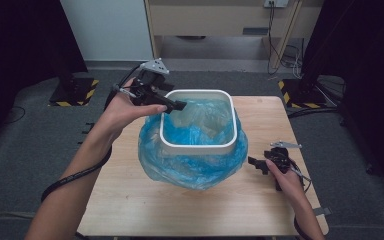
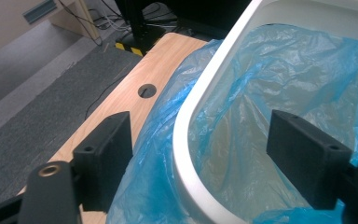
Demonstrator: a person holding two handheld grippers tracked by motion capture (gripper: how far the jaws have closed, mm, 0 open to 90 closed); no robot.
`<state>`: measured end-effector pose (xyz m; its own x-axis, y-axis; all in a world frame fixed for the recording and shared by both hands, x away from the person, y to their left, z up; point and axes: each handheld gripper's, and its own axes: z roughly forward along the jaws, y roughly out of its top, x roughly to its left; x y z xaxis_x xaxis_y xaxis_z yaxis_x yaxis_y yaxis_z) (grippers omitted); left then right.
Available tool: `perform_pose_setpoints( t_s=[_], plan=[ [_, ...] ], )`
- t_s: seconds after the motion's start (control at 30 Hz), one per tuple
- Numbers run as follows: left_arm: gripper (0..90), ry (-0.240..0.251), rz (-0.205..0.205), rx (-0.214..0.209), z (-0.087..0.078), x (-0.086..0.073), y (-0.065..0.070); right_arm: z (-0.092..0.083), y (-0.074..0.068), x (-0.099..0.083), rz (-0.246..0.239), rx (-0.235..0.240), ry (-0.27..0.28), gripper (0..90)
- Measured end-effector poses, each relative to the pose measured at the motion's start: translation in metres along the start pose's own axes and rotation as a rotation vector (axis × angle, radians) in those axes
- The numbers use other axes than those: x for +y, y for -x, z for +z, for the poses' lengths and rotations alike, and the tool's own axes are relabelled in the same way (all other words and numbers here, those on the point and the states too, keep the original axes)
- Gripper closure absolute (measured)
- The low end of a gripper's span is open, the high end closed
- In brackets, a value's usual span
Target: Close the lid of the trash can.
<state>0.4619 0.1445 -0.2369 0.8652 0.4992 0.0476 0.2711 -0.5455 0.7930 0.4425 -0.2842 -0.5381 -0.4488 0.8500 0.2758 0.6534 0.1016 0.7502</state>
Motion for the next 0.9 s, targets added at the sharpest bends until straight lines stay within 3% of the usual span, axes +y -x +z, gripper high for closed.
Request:
perform_pose_setpoints(
  t_s=[0.33, 0.43, 0.57, 0.9],
  plan=[
    [9.4, 0.023, -0.074, 0.025, -0.005, -0.006, 0.002, 0.000, 0.000, 0.000, 0.006, 0.003, 0.000, 8.6],
    [8.2, 0.030, -0.082, 0.033, -0.006, -0.008, 0.005, 0.000, 0.000, 0.000, 0.003, 0.001, -0.001, 8.6],
    [7.3, 0.055, -0.122, 0.034, -0.009, -0.013, 0.009, 0.000, 0.000, 0.000, 0.006, 0.001, -0.001, 8.6],
    [5.5, 0.090, -0.151, 0.048, -0.018, -0.022, 0.014, 0.000, 0.000, 0.000, -0.001, 0.001, 0.000, 8.6]
  ],
)
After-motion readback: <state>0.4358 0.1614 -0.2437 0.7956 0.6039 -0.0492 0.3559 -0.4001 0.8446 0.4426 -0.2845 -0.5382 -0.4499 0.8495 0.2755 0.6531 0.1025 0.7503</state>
